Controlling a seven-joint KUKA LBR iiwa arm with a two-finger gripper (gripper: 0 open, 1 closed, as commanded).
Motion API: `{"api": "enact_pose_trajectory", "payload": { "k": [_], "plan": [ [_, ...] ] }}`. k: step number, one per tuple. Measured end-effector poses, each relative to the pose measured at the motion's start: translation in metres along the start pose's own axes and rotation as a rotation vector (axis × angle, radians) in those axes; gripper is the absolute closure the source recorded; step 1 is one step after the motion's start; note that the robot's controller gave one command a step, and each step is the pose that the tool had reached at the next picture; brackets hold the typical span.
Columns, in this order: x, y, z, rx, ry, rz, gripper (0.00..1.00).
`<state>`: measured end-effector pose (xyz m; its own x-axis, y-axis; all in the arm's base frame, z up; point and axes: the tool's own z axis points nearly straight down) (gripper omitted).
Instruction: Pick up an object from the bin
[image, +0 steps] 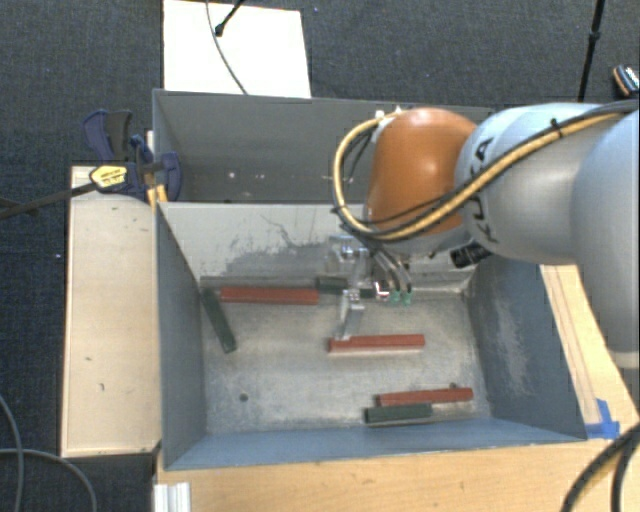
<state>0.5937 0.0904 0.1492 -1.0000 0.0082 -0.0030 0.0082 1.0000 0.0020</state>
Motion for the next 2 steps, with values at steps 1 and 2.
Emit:
{"api": "enact_pose_trajectory", "payload": {
  "k": [1, 2],
  "plan": [
    [0.02, 0.031, 0.007, 0.002, 0.004, 0.253, 0.0],
    [0.029, -0.033, 0.06, 0.004, 0.005, -0.008, 0.0]
  ]
}}
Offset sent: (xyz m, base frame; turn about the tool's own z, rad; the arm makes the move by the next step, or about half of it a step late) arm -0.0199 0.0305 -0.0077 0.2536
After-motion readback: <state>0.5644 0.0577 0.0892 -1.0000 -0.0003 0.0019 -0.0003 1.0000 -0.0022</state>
